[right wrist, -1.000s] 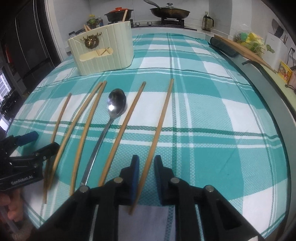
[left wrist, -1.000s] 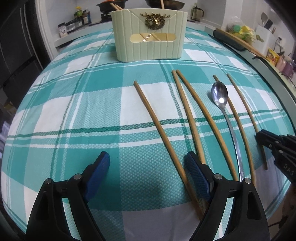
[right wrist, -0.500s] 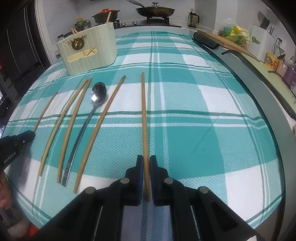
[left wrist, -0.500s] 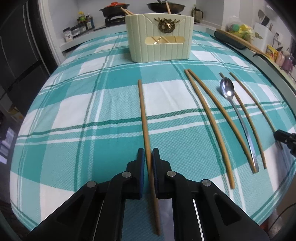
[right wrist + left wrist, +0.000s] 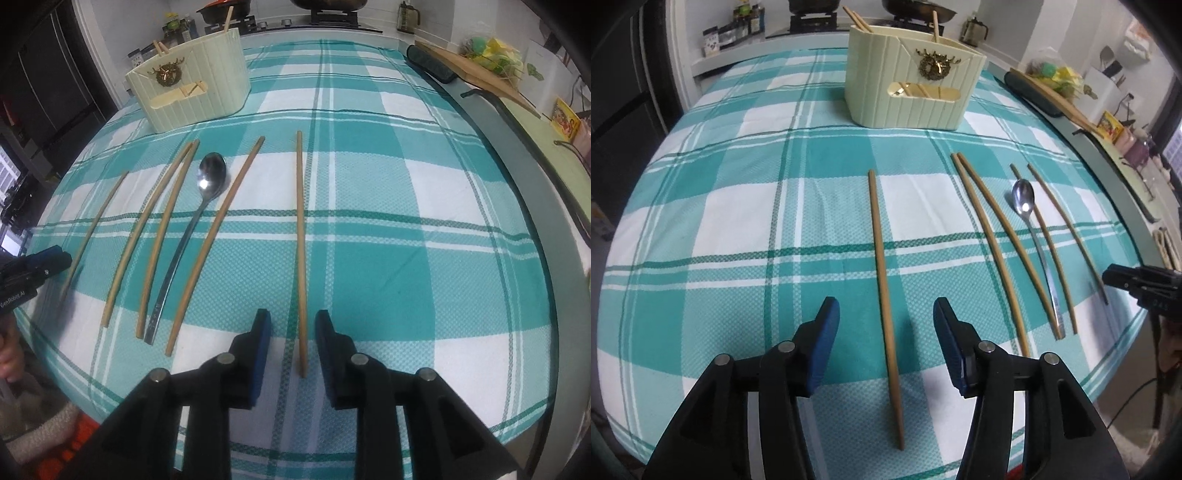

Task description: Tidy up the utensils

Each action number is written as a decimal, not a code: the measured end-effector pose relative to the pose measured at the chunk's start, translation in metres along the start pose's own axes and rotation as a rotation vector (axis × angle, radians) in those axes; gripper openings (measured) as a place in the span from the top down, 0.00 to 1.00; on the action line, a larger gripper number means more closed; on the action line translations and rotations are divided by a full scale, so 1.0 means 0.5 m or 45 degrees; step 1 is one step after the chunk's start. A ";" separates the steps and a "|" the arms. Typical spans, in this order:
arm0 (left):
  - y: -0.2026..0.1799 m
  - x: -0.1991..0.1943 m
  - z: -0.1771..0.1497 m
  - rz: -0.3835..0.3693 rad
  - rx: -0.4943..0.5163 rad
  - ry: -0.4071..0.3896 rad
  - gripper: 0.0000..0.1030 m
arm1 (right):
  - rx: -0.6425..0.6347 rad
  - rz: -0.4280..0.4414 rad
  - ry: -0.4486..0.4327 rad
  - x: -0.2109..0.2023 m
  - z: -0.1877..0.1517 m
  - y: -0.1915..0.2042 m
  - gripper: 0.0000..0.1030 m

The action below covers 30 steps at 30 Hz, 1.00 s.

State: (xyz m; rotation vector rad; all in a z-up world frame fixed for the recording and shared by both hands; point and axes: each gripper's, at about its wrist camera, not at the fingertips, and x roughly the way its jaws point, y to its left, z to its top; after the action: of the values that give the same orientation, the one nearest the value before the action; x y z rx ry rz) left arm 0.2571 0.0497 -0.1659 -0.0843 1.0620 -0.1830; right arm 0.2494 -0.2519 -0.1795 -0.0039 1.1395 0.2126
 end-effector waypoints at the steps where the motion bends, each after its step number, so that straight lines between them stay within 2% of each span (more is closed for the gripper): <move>1: 0.001 0.002 0.010 -0.013 0.002 0.012 0.45 | -0.008 0.009 0.017 0.001 0.010 -0.001 0.75; 4: -0.006 0.017 0.039 -0.009 0.065 0.044 0.45 | -0.025 0.021 0.048 0.004 0.040 -0.004 0.75; 8: -0.010 0.053 0.069 0.060 0.133 0.084 0.45 | -0.074 -0.002 0.072 0.017 0.085 0.000 0.75; 13: 0.004 0.111 0.096 0.097 0.137 0.165 0.45 | -0.135 -0.029 0.154 0.073 0.130 0.012 0.75; 16: 0.002 0.124 0.110 0.131 0.176 0.166 0.45 | -0.165 -0.070 0.180 0.112 0.153 0.013 0.75; 22: 0.001 0.146 0.150 0.116 0.184 0.208 0.46 | -0.160 -0.048 0.172 0.150 0.231 0.010 0.75; 24: -0.004 0.154 0.163 0.120 0.192 0.218 0.56 | -0.137 -0.032 0.171 0.162 0.258 0.007 0.76; 25: -0.008 0.158 0.170 0.121 0.199 0.221 0.60 | -0.123 -0.029 0.164 0.167 0.272 0.006 0.82; 26: -0.011 0.161 0.176 0.122 0.203 0.221 0.67 | -0.112 -0.023 0.169 0.175 0.285 0.005 0.87; 27: -0.014 0.164 0.183 0.121 0.205 0.221 0.79 | -0.101 -0.023 0.164 0.181 0.295 0.004 0.90; 29: -0.019 0.171 0.193 0.103 0.199 0.223 0.94 | -0.091 -0.025 0.148 0.188 0.313 0.005 0.94; 30: -0.021 0.172 0.196 0.112 0.194 0.215 0.95 | -0.078 -0.017 0.143 0.192 0.321 0.004 0.94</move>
State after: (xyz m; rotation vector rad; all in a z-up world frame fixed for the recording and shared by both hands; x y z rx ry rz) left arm 0.3826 0.0211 -0.1907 0.1169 1.2138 -0.1936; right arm 0.4318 -0.2160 -0.1985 -0.0783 1.2442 0.2377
